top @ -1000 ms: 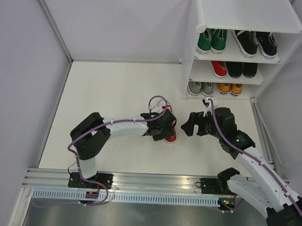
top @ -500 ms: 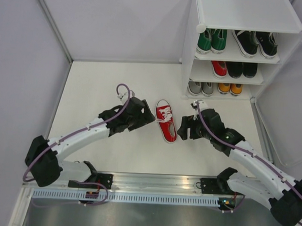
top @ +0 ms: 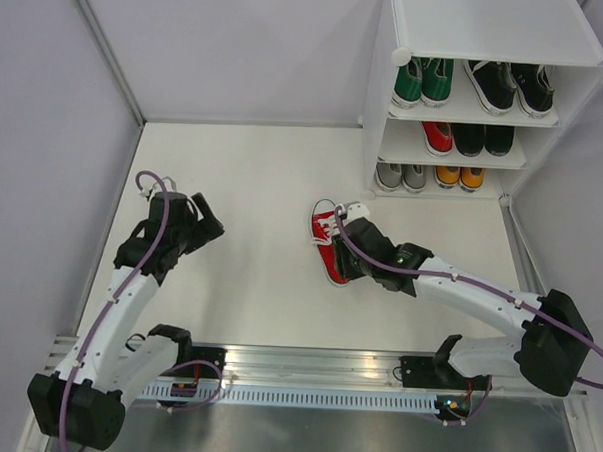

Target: Place and organize the shoes in the shoe cabinet

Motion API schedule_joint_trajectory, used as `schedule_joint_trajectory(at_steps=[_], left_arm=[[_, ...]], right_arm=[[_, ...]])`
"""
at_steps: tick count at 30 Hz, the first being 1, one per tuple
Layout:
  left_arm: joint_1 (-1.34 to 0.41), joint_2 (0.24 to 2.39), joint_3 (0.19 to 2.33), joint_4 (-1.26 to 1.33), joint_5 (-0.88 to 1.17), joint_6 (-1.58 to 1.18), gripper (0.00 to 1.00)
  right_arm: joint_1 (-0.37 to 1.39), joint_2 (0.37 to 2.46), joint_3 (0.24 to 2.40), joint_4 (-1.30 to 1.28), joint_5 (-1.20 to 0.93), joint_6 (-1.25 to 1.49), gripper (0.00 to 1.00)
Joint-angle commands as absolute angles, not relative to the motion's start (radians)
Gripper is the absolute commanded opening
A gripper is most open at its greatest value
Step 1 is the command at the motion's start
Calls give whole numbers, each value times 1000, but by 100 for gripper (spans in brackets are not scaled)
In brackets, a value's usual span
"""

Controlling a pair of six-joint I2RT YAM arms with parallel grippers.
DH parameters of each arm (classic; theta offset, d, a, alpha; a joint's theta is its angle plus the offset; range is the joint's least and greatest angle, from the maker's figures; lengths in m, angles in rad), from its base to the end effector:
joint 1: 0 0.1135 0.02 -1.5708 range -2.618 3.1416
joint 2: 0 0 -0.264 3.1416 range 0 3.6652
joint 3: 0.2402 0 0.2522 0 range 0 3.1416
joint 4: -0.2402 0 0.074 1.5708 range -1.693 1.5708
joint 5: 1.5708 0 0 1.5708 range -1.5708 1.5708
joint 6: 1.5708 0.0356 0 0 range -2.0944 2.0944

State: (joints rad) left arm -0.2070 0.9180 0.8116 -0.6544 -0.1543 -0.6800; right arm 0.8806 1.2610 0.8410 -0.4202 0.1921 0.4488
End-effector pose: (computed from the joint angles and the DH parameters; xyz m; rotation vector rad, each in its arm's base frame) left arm 0.1858 -0.0334 0.2816 -0.6221 2.2511 -0.2664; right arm 0.1710 0.1964 0.2387 -0.4323 2.3884 0.3883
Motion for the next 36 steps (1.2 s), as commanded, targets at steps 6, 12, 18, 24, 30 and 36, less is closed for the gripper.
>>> schedule_joint_trajectory(at_steps=[6,12,18,24,30,36], left_arm=[[-179,802,775,-687,-184,-471,96],[-179,793,782,-687,-258,-453,98],[-179,788,824,-698,-250,-454,98],[-179,818,813,-680,-281,-440,98],[-179,822,785,-664,-298,-426,98],[-179,808,776,-664,-321,-426,98]], right_arm=[[871,1353,939,-442,419,515,35],[819,1445,930,-394,374,520,36],[796,1535,910,-331,318,520,35],[793,1600,914,-299,244,515,35],[769,1611,899,-279,196,514,34],[732,1548,865,-313,255,489,6]])
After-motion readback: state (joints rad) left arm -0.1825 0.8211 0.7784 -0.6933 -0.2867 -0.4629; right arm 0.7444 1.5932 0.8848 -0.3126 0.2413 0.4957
